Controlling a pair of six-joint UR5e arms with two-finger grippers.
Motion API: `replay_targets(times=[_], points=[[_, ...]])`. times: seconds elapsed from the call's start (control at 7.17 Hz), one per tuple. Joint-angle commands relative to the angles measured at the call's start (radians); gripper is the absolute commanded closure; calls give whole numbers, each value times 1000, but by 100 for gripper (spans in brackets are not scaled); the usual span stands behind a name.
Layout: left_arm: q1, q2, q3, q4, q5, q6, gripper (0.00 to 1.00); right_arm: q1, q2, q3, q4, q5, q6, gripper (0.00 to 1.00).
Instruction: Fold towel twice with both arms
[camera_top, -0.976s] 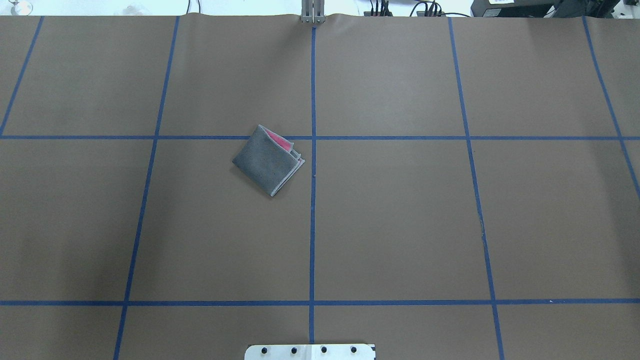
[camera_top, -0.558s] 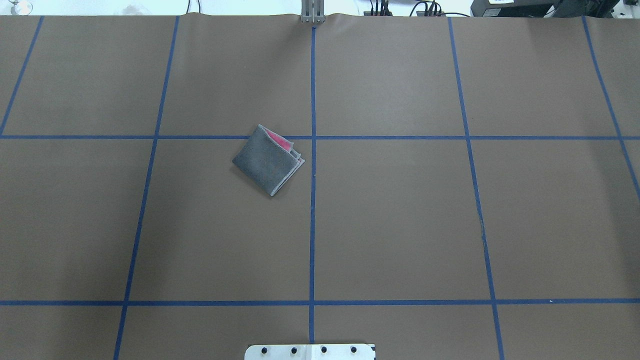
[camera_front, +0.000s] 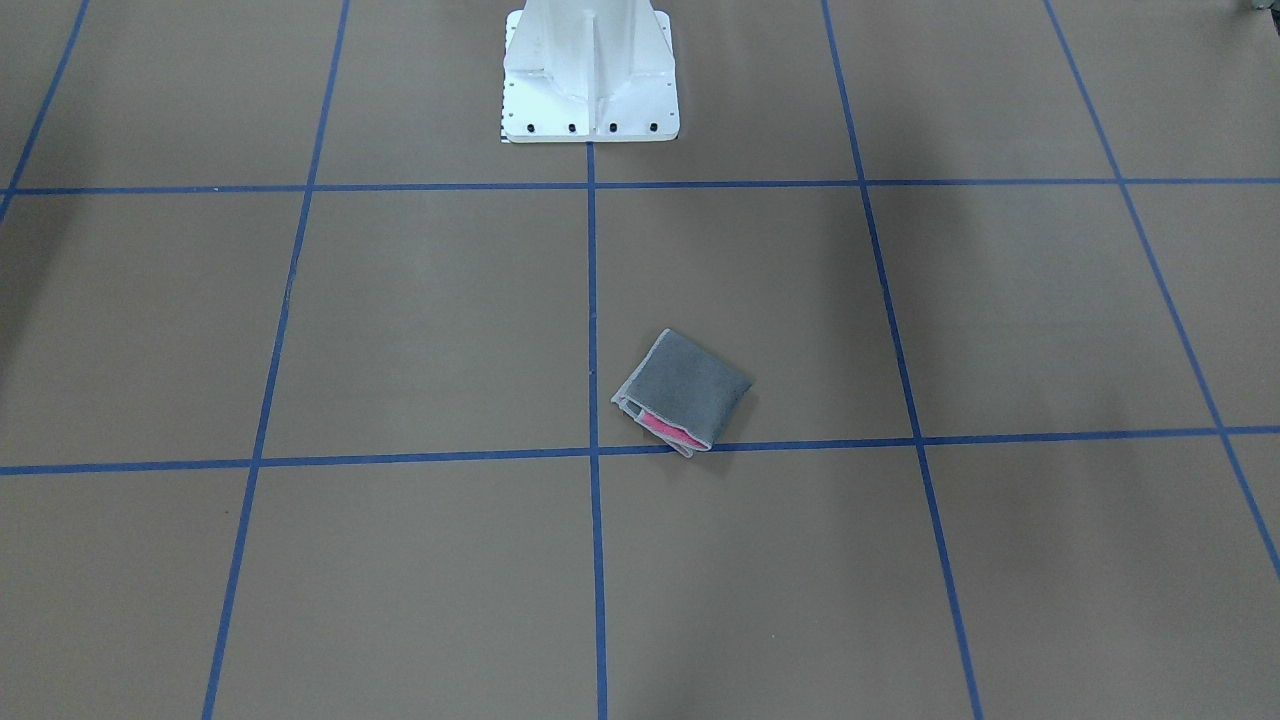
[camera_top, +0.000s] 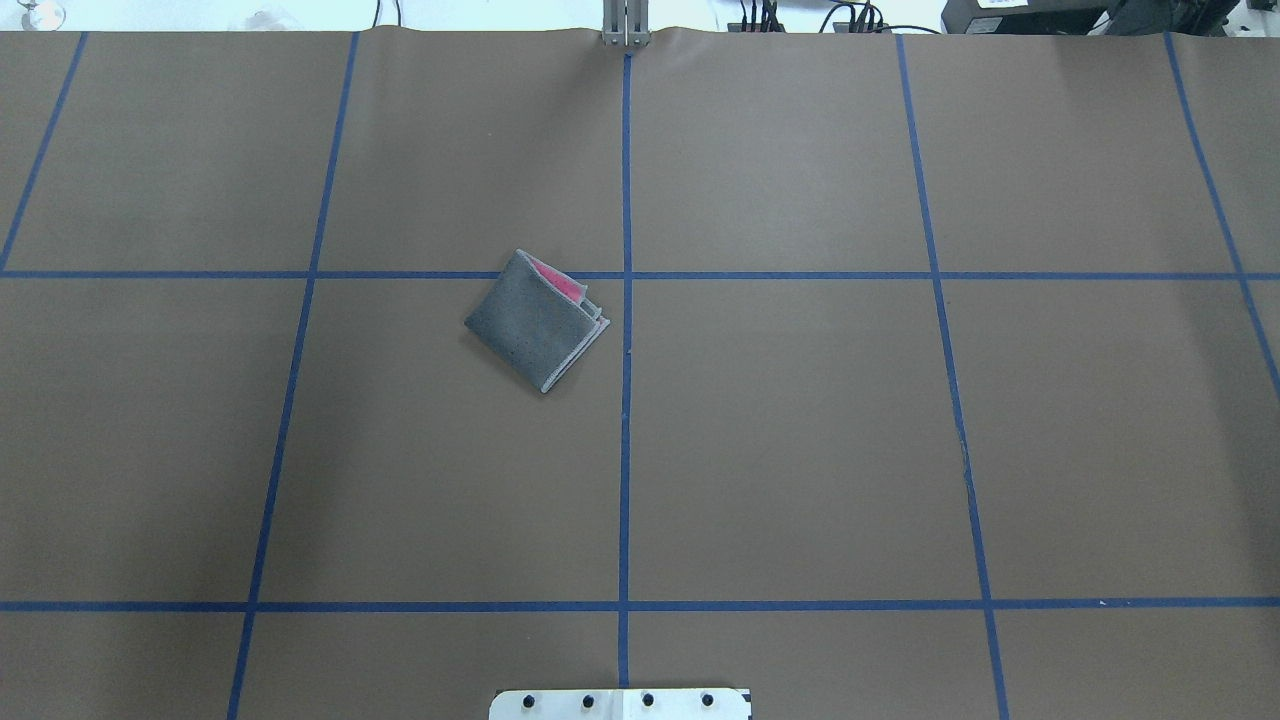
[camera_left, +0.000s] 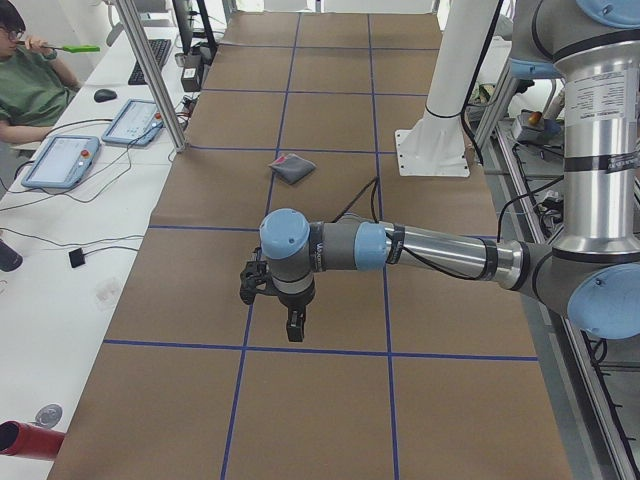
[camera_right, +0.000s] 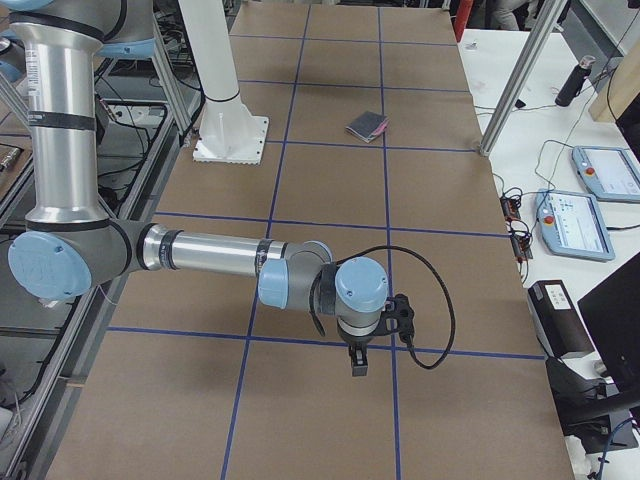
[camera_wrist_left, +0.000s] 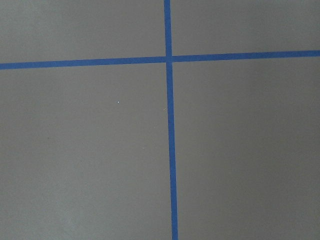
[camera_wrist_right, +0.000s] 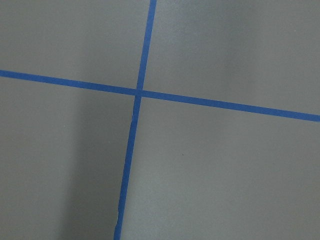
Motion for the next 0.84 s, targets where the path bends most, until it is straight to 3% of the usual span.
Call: replay_targets(times=[0.0,0.7], points=[[3,-39,82,-55,-2,-2,0,0,-12,0,2,1,2,0],[3,-46,60,-54,-1,-7,0,-37,-42,136,4,0,152,0]])
